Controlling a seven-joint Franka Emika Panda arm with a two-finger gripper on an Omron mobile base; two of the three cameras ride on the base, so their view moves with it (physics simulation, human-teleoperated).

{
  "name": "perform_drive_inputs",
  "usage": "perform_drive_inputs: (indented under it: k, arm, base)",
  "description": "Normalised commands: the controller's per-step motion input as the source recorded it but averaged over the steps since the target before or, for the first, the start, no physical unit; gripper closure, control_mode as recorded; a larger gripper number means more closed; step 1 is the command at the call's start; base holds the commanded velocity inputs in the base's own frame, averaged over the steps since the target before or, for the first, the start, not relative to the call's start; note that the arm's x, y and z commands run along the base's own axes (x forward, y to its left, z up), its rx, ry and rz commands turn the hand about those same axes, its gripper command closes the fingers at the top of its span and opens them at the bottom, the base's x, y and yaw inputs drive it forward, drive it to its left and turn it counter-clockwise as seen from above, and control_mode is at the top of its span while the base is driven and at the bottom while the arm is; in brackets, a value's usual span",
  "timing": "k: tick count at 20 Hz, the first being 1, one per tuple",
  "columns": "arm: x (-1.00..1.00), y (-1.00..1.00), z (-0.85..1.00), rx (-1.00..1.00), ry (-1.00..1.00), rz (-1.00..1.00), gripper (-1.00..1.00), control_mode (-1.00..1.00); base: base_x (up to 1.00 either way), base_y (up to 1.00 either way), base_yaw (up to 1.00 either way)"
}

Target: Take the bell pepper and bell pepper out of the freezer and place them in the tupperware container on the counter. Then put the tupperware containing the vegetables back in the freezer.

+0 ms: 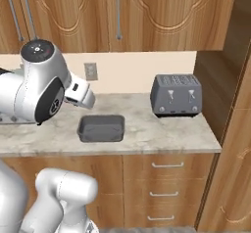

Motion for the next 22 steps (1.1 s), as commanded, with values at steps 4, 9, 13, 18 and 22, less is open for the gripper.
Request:
perform_drive_inputs:
  k: [4, 9, 13, 18, 22]
  arm:
    - [0.19, -0.03, -0.19, 0.0, 0.03, 0.13, 1.0, -1.0]
    - [0.96, -0.01, -0.94, -0.03, 0.14, 0.32, 1.0, -1.0]
    - [1.0, 0.01, -1.0, -0.06, 0.08, 0.06, 1.0, -1.0]
    - [0.99, 0.12, -0.96, -0.08, 0.11, 0.0, 1.0, -1.0]
    - [0.76, 0.06, -0.94, -0.05, 0.06, 0.0, 1.0, -1.0]
  base:
    - [0.49, -0.21, 0.4]
    - [0.0, 0.0, 0.0]
    - [0.0, 0.0, 0.0]
    - [0.0, 0.0, 0.0]
    - [0.0, 0.0, 0.0]
